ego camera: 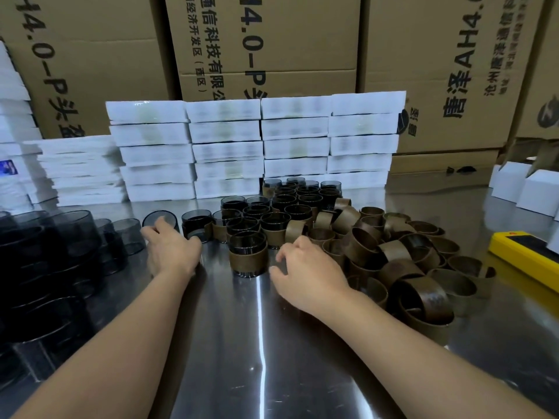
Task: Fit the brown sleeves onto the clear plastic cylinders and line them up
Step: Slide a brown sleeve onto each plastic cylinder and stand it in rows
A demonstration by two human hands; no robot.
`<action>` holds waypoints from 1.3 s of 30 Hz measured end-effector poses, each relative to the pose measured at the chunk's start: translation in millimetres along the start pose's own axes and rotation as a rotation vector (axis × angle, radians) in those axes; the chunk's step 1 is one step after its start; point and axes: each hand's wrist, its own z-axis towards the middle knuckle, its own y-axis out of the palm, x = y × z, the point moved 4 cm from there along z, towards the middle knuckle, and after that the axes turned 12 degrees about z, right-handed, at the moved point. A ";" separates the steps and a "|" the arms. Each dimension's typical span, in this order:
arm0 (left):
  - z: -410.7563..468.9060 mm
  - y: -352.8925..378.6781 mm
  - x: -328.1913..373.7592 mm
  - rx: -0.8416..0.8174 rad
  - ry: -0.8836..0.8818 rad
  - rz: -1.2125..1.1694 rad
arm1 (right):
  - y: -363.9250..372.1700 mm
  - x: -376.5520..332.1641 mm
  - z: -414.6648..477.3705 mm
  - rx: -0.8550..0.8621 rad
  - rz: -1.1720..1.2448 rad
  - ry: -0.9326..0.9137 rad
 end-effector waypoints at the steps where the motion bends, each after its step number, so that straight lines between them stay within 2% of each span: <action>1: -0.6 0.3 0.1 -0.007 0.003 0.015 | -4.6 -1.2 -0.1 0.048 -0.114 -0.014; 3: -1.6 1.0 0.8 -0.026 0.024 0.042 | -15.7 -2.7 0.0 0.159 -0.284 -0.023; 5: -1.7 2.6 2.0 -0.048 0.054 0.061 | -25.7 -0.8 0.0 0.213 -0.345 0.007; 9: -1.0 6.5 3.1 -0.082 0.084 0.050 | -29.3 8.2 1.5 0.104 -0.415 0.073; 12: -0.9 5.9 0.8 -0.073 0.038 -0.010 | -23.8 11.2 2.3 0.012 -0.358 0.115; 20: -0.1 3.1 -3.3 0.018 -0.050 -0.086 | -16.3 18.1 0.1 -0.061 -0.243 0.196; 25: -2.9 -5.4 0.2 0.124 0.003 -0.184 | -12.0 17.1 0.9 -0.061 -0.169 0.187; 29: -7.0 -18.4 1.7 0.219 0.085 -0.328 | -14.1 15.4 1.2 -0.016 -0.243 0.171; 32: -14.1 -26.8 10.6 0.199 0.119 -0.486 | -20.4 12.2 2.6 0.083 -0.279 0.118; 36: -26.9 -45.0 31.3 0.135 0.197 -0.810 | -26.8 6.4 5.0 0.258 -0.166 0.010; 37: -30.6 -48.5 37.6 0.060 0.221 -0.896 | -28.0 5.9 5.0 0.282 -0.129 -0.009; 39: -41.9 -52.8 51.0 -0.200 0.235 -1.049 | -30.9 6.5 4.8 0.308 -0.093 -0.020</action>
